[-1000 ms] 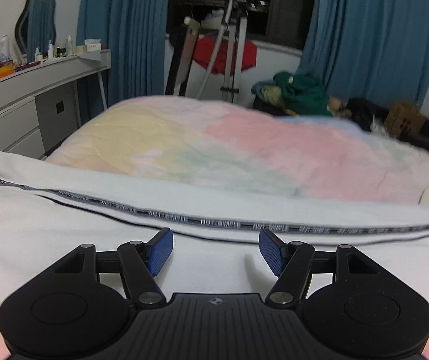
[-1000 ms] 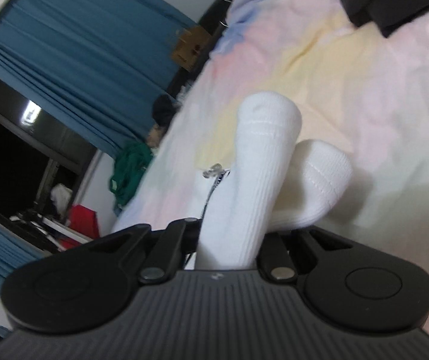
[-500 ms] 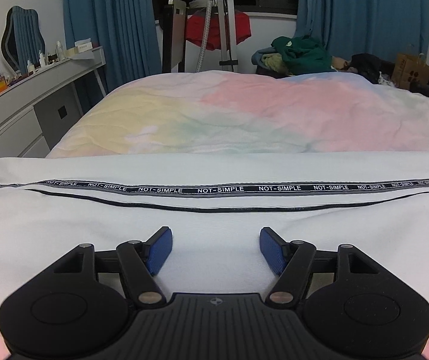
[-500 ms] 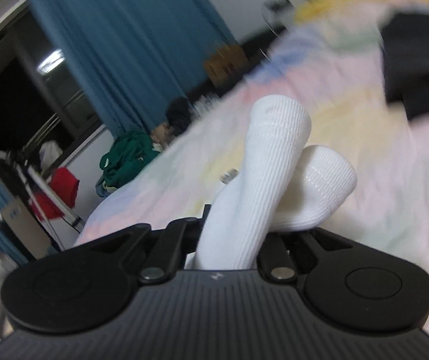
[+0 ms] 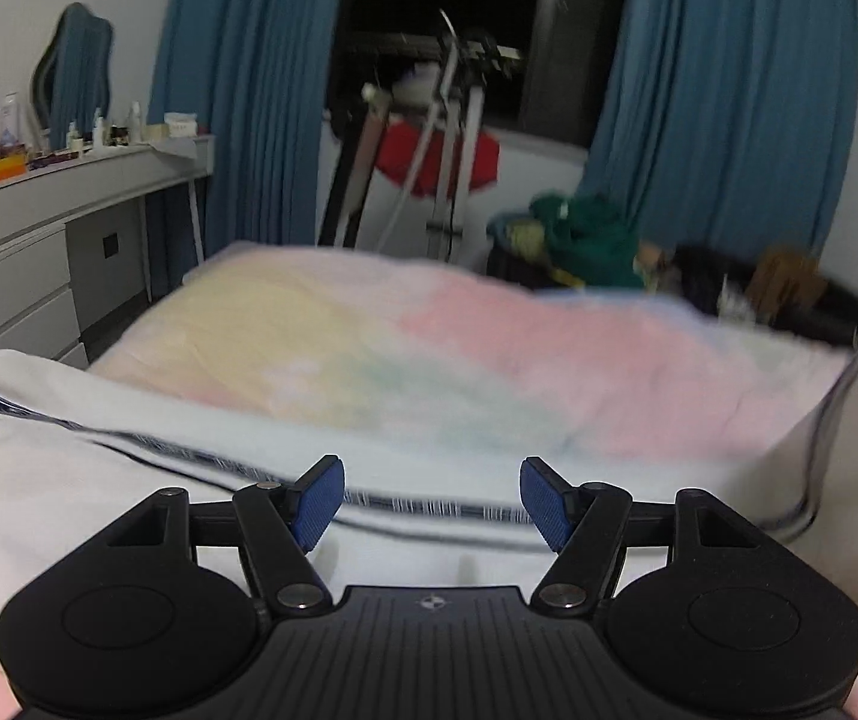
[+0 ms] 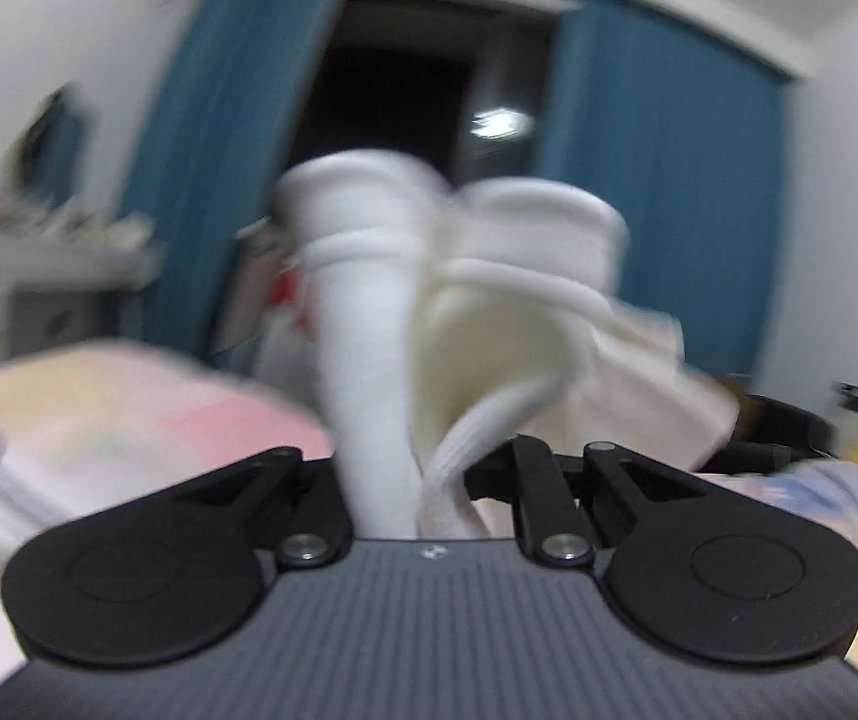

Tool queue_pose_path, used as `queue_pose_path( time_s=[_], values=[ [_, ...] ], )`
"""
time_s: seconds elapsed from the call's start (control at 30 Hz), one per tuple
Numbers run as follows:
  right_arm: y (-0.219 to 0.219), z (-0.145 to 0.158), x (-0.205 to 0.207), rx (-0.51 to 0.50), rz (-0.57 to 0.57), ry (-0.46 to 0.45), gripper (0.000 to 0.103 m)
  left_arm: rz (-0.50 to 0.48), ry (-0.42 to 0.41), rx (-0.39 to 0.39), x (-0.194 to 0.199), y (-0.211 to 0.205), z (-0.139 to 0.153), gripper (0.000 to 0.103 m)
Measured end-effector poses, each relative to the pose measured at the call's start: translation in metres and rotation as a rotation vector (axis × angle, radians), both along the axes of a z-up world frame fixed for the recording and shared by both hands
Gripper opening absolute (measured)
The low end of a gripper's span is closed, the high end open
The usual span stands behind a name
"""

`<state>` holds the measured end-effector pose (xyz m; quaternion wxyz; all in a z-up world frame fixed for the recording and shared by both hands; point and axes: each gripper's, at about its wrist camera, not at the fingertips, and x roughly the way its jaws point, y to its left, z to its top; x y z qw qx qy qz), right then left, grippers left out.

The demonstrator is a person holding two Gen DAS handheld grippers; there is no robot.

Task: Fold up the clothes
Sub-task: 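Carry the cuffs over the jacket with the right gripper and release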

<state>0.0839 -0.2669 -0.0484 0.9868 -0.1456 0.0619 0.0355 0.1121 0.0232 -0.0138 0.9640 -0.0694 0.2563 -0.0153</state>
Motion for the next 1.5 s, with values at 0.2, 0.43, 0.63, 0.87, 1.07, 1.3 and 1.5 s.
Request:
queue_pose_path(
  time_s=[0.2, 0.43, 0.63, 0.87, 1.07, 1.3, 1.5],
  values=[
    [0.073, -0.069, 0.007, -0.206, 0.183, 0.313, 0.013, 0.036, -0.002, -0.070, -0.005, 0.019, 0.012, 0.067],
    [0.086, -0.078, 0.001, -0.295, 0.175, 0.316, 0.013, 0.058, 0.012, -0.136, -0.007, 0.036, 0.021, 0.067],
    [0.094, -0.076, -0.001, -0.302, 0.165, 0.294, 0.013, 0.058, 0.015, -0.127, -0.006, 0.036, 0.019, 0.067],
    [0.098, -0.061, -0.015, -0.240, 0.221, 0.156, 0.013, 0.053, 0.005, -0.131, -0.007, 0.040, 0.020, 0.067],
    [0.117, -0.068, -0.021, -0.238, 0.331, 0.193, 0.013, 0.046, 0.024, -0.116, -0.001, 0.036, 0.014, 0.067],
    [0.115, -0.060, 0.000, -0.120, 0.356, 0.252, 0.015, -0.002, 0.026, -0.044, 0.000, 0.015, 0.005, 0.067],
    [0.102, -0.052, 0.002, 0.027, 0.460, 0.342, 0.049, -0.008, 0.017, -0.020, -0.007, 0.011, 0.005, 0.067]
  ],
)
